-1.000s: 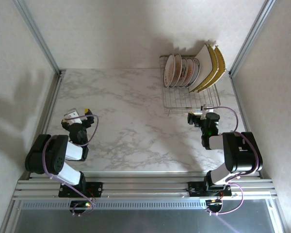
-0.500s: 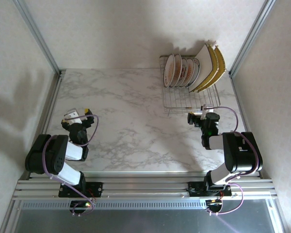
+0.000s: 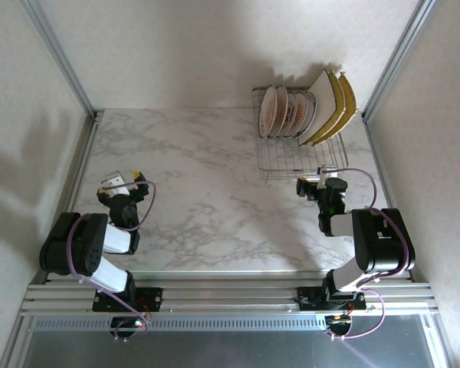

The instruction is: Unload the plates from the dish rack

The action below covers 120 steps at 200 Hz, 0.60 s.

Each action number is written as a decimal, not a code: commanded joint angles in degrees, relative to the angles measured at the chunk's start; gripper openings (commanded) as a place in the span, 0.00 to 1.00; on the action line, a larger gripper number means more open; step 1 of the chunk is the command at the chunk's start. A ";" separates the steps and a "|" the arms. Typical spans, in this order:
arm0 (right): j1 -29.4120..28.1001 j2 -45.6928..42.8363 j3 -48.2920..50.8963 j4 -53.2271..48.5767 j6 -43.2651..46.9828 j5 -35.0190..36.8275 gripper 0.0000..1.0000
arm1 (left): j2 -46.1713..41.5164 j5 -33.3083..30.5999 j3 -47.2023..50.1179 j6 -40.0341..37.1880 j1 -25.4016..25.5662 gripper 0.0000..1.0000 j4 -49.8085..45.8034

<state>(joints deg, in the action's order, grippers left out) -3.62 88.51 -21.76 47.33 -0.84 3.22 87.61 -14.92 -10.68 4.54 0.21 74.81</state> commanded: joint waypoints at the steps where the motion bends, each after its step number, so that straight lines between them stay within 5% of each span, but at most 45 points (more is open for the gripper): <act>1: 0.22 0.00 -1.02 1.04 -0.45 0.32 0.99 | -5.54 -2.08 -4.20 -1.49 1.34 1.00 -8.94; 34: 0.26 -1.93 -3.62 -5.03 -1.34 2.42 0.99 | -11.48 -1.79 -10.74 -0.34 2.05 1.00 -27.39; 120: 0.20 -1.89 -25.29 -53.80 -3.96 -0.42 0.99 | -13.67 -4.33 -22.16 6.37 4.87 1.00 -54.38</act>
<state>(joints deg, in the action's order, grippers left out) -3.62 86.94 -42.83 5.45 -1.45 3.22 75.05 -18.02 -29.39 7.60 4.01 31.62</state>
